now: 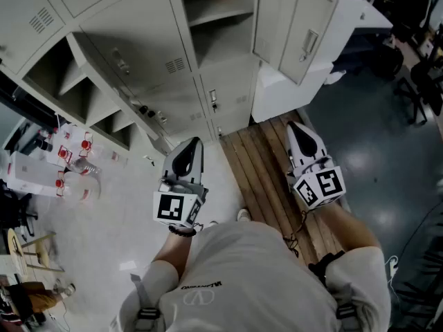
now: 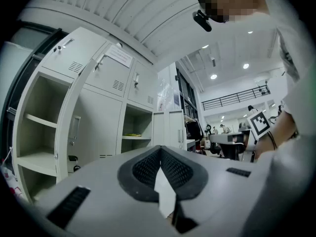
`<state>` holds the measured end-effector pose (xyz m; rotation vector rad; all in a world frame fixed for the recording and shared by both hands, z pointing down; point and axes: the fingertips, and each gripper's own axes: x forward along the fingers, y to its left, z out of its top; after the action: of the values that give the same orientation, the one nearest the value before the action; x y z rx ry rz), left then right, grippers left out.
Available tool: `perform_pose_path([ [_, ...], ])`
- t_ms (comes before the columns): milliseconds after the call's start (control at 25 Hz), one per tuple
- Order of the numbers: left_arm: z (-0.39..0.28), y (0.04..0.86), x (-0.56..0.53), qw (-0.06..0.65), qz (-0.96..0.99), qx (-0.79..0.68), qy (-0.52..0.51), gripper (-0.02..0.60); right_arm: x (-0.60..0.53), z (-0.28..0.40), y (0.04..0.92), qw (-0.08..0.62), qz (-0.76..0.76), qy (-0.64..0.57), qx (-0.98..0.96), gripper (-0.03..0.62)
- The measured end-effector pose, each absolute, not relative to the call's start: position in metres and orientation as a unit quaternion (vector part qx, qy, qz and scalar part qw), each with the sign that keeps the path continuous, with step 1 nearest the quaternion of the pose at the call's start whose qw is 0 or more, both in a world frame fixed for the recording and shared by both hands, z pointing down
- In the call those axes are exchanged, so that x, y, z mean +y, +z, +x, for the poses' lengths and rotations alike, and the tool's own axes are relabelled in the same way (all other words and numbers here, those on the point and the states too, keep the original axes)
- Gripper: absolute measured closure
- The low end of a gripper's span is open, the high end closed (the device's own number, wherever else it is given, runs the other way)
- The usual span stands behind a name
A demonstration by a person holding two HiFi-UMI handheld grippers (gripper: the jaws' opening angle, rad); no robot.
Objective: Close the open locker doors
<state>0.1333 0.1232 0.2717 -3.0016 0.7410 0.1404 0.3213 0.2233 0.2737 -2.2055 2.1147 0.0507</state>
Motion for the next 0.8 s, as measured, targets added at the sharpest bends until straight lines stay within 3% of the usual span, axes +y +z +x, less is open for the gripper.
perform_pose_path([
  [800,0.268,0.288,0.15,0.018,-0.99,0.138,0.033,0.577,0.23,0.402,0.286,0.062,-0.745,-0.001,0.665,0.583],
])
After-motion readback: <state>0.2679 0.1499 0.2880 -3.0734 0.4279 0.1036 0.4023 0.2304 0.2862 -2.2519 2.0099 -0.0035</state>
